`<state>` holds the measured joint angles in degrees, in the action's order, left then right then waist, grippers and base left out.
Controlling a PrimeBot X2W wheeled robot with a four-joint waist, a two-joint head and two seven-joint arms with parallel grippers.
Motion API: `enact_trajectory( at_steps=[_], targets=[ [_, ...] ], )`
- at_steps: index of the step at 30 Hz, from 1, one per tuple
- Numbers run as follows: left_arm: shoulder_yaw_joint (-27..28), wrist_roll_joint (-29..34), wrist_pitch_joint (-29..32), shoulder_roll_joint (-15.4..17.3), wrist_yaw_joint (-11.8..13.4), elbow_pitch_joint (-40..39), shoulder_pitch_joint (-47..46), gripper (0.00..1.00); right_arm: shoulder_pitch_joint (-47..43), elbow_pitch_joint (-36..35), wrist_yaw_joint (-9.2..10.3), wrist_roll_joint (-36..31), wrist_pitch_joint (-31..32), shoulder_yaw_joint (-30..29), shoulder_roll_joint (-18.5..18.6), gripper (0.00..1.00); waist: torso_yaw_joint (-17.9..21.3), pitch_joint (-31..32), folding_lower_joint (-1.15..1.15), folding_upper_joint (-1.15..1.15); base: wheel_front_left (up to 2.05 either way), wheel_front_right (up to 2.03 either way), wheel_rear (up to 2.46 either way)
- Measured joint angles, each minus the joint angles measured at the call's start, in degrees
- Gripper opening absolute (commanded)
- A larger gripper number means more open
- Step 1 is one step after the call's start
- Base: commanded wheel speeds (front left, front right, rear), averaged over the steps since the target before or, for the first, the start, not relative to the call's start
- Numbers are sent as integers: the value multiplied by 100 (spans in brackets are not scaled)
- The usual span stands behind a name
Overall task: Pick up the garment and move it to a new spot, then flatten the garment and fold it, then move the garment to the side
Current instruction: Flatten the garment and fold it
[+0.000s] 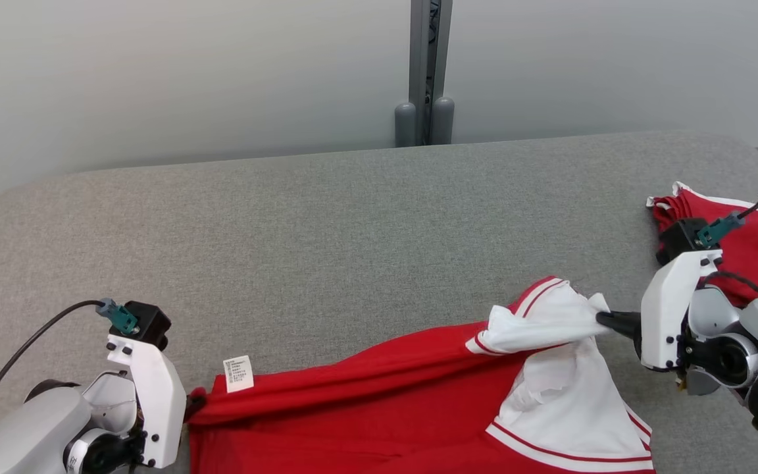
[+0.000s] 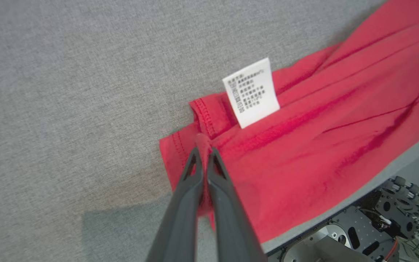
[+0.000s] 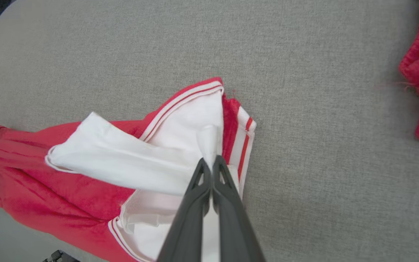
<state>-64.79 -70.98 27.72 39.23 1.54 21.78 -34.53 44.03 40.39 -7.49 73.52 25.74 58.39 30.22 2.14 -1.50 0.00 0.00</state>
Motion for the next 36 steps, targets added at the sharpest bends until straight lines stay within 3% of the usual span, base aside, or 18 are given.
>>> enact_trajectory(
  at_steps=[7,10,12,15,16,17,18,28,36],
  targets=[
    [-59,-74,149,-69,-76,167,2,0,-176,-130,-1,18,159,26,60,0,40,30,0,0,0,0,0],
    [-77,-89,166,-100,-105,245,5,0,-266,-156,0,18,208,23,75,7,41,41,0,0,0,0,0],
    [-83,-108,176,-124,-125,286,10,0,-315,-174,0,16,209,1,78,24,36,53,0,0,0,0,0],
    [-91,-113,201,-151,-144,331,16,4,-381,-204,0,18,234,-14,78,27,28,68,0,0,0,0,0],
    [-93,-121,205,-163,-151,349,22,27,-419,-220,0,23,243,-30,79,33,22,79,0,0,0,0,0],
    [-99,-143,229,-167,-167,366,27,100,-464,-233,0,35,249,-43,87,49,15,88,0,0,0,0,0],
    [-103,-164,236,-169,-203,371,30,100,-500,-244,0,45,252,-53,97,100,6,95,0,0,0,0,0],
    [80,-69,-179,68,-67,133,20,100,-913,-579,0,215,134,-443,360,100,-95,160,0,0,0,0,0],
    [589,200,-1443,413,392,-522,46,100,-1270,-1134,0,77,-1505,-1258,556,100,-195,218,0,0,0,0,0]
  ],
)
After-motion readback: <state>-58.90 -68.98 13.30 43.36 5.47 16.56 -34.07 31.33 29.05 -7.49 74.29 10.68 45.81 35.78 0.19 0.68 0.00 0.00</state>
